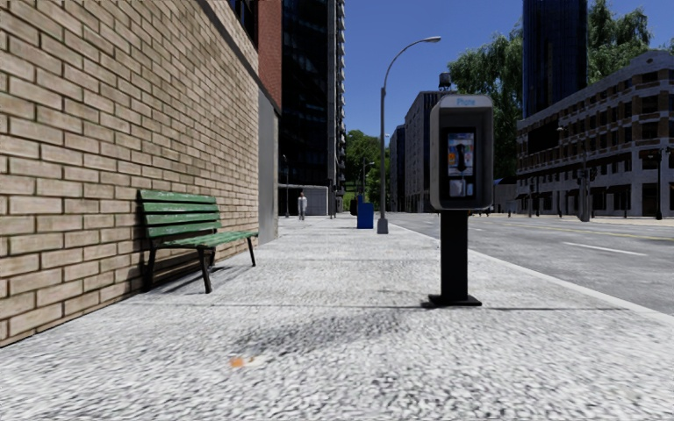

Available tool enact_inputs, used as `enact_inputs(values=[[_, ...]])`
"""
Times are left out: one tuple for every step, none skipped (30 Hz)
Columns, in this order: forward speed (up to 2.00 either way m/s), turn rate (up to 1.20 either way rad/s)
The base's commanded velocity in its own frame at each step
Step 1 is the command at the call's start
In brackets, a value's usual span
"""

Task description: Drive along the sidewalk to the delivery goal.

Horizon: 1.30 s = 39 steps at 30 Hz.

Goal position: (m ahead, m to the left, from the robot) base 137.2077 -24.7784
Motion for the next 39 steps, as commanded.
enact_inputs(values=[[2.00, 0.00], [2.00, 0.00], [2.00, 0.00], [2.00, 0.00], [2.00, 0.00], [2.00, 0.00], [2.00, 0.00], [2.00, 0.00], [2.00, 0.00], [2.00, 0.00], [2.00, 0.00], [2.00, 0.00], [2.00, 0.00], [2.00, 0.00], [2.00, 0.00], [2.00, 0.00], [2.00, 0.00], [2.00, 0.00], [2.00, 0.00], [2.00, 0.00], [2.00, 0.00], [2.00, 0.00], [2.00, 0.00], [2.00, 0.00], [2.00, 0.00], [2.00, 0.00], [2.00, 0.00], [2.00, 0.00], [2.00, 0.00], [2.00, 0.00], [2.00, 0.00], [2.00, 0.00], [2.00, 0.00], [2.00, 0.00], [2.00, 0.00], [2.00, 0.00], [2.00, 0.00], [2.00, 0.00], [2.00, 0.00]])
